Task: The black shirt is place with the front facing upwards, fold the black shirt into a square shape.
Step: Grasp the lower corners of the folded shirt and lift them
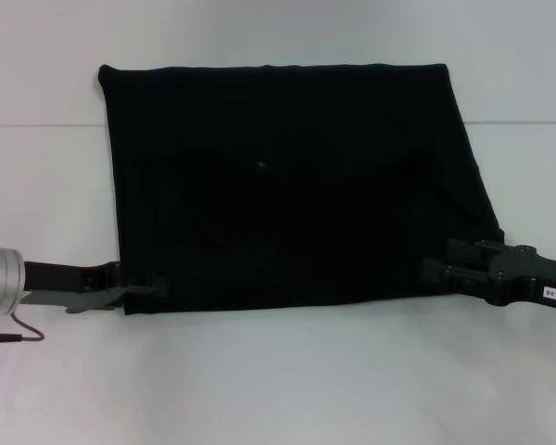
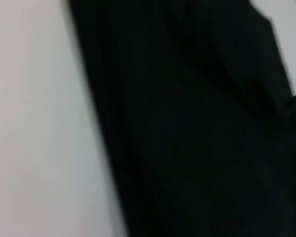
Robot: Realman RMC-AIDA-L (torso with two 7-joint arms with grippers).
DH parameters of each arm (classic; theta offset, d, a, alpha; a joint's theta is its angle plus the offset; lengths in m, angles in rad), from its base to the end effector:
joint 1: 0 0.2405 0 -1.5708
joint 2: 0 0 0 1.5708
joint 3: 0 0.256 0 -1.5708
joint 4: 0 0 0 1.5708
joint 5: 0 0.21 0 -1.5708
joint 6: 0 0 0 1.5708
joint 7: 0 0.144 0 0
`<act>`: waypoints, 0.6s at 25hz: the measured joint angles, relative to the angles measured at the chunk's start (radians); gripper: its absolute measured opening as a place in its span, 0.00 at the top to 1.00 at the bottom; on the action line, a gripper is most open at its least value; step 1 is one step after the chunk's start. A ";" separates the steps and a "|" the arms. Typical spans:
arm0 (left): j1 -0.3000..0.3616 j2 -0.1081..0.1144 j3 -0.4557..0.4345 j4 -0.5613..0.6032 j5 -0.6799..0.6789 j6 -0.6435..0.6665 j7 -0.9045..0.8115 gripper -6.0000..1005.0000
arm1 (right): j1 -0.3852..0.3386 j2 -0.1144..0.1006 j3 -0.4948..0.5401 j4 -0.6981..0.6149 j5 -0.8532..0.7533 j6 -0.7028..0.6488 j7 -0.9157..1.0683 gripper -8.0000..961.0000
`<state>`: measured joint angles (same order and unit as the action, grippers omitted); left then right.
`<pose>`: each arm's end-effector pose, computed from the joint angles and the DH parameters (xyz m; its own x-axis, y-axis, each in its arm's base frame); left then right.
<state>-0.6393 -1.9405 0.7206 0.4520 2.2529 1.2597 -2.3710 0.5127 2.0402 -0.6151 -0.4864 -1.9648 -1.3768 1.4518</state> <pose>-0.3169 0.3626 0.0096 0.0938 0.9294 0.3570 0.9956 -0.0873 -0.0345 0.3025 0.3344 -0.0030 0.6335 -0.5160 -0.5766 -0.7093 -0.6851 -0.1662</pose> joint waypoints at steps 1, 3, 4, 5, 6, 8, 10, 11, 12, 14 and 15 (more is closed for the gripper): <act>-0.003 0.000 0.010 0.001 0.008 -0.012 -0.011 0.26 | 0.001 -0.002 0.000 -0.001 0.000 0.000 0.010 0.24; -0.005 0.000 0.013 0.004 0.011 -0.019 -0.015 0.31 | 0.004 -0.011 -0.003 -0.009 -0.002 0.001 0.049 0.24; -0.006 0.000 0.010 0.005 0.009 -0.017 -0.014 0.34 | 0.008 -0.017 -0.004 -0.013 -0.007 0.003 0.087 0.25; -0.006 0.000 0.008 0.006 0.008 -0.015 -0.013 0.38 | 0.013 -0.025 -0.004 -0.019 -0.013 0.005 0.122 0.25; -0.006 0.000 0.006 0.007 0.007 -0.013 -0.013 0.41 | 0.021 -0.039 -0.004 -0.029 -0.024 0.005 0.178 0.25; -0.007 0.000 0.003 0.008 0.007 -0.007 -0.012 0.48 | 0.041 -0.065 -0.005 -0.054 -0.057 0.001 0.290 0.26; -0.008 0.000 0.004 0.008 0.007 -0.002 -0.011 0.57 | 0.074 -0.098 -0.008 -0.092 -0.126 -0.002 0.440 0.26; -0.010 0.000 0.005 0.008 0.006 0.002 -0.010 0.62 | 0.091 -0.112 -0.012 -0.111 -0.166 -0.003 0.506 0.27; -0.010 0.000 0.005 0.008 0.006 0.005 -0.010 0.66 | 0.114 -0.128 -0.016 -0.128 -0.219 -0.003 0.584 0.27; -0.012 0.000 0.004 0.008 0.006 0.014 -0.008 0.75 | 0.161 -0.156 -0.025 -0.147 -0.324 -0.003 0.723 0.28; -0.013 0.001 0.003 0.008 0.006 0.017 -0.008 0.79 | 0.185 -0.169 -0.027 -0.150 -0.380 -0.003 0.790 0.28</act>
<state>-0.6526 -1.9400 0.7237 0.4603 2.2588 1.2767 -2.3787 0.6979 1.8713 -0.6422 -0.6364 -2.3448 -1.3793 2.2414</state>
